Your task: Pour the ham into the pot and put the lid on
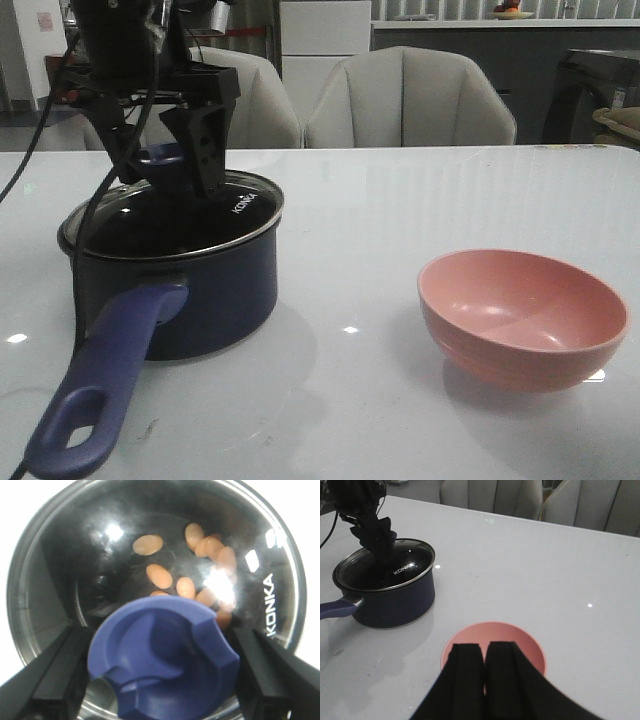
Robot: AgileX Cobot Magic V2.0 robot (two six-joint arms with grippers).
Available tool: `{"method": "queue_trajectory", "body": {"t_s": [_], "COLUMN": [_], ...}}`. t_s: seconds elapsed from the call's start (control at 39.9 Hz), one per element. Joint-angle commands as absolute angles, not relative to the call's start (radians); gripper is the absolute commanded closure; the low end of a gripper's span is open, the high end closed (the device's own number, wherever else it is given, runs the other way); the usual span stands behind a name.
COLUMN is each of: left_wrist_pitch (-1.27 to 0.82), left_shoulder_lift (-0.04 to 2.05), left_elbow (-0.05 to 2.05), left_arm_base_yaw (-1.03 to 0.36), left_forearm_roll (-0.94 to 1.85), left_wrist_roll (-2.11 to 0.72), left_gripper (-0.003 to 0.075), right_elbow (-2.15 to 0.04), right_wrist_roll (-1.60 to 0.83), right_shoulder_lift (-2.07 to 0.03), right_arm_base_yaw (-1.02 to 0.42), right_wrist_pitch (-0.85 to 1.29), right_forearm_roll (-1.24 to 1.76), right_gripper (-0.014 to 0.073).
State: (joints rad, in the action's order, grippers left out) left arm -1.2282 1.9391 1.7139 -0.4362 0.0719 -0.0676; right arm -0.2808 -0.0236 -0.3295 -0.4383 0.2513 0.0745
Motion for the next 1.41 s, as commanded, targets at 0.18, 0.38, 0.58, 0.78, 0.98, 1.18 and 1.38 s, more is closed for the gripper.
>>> {"method": "queue_trajectory", "body": {"t_s": [0.18, 0.38, 0.58, 0.78, 0.98, 1.18, 1.38], "left_wrist_pitch": [-1.288, -1.288, -1.288, -1.288, -1.186, -1.059, -0.926], "left_shoulder_lift": [1.872, 1.824, 1.746, 1.635, 1.469, 1.239, 1.007], "left_elbow": [1.739, 1.739, 1.736, 1.637, 1.42, 1.2, 1.014], "left_arm_base_yaw": [-0.443, -0.443, -0.441, -0.441, -0.385, -0.31, -0.246], "left_forearm_roll": [0.071, 0.066, 0.066, 0.01, 0.0, 0.009, 0.028], "left_wrist_roll": [-0.063, -0.063, -0.056, -0.056, -0.048, -0.03, -0.03], "left_gripper": [0.0174, 0.0177, 0.0179, 0.0179, 0.019, 0.0239, 0.0286], "right_elbow": [-0.309, -0.309, -0.309, -0.309, -0.309, -0.309, -0.309], "right_wrist_roll": [-0.03, -0.03, -0.03, -0.03, -0.03, -0.03, -0.03], "right_shoulder_lift": [-0.334, -0.334, -0.334, -0.334, -0.334, -0.334, -0.334], "right_arm_base_yaw": [-0.44, -0.44, -0.44, -0.44, -0.44, -0.44, -0.44], "right_wrist_pitch": [0.174, 0.174, 0.174, 0.174, 0.174, 0.174, 0.174], "right_forearm_roll": [0.066, 0.066, 0.066, 0.066, 0.066, 0.066, 0.066], "right_gripper": [0.0446, 0.0446, 0.0446, 0.0446, 0.0446, 0.0446, 0.0446]}}
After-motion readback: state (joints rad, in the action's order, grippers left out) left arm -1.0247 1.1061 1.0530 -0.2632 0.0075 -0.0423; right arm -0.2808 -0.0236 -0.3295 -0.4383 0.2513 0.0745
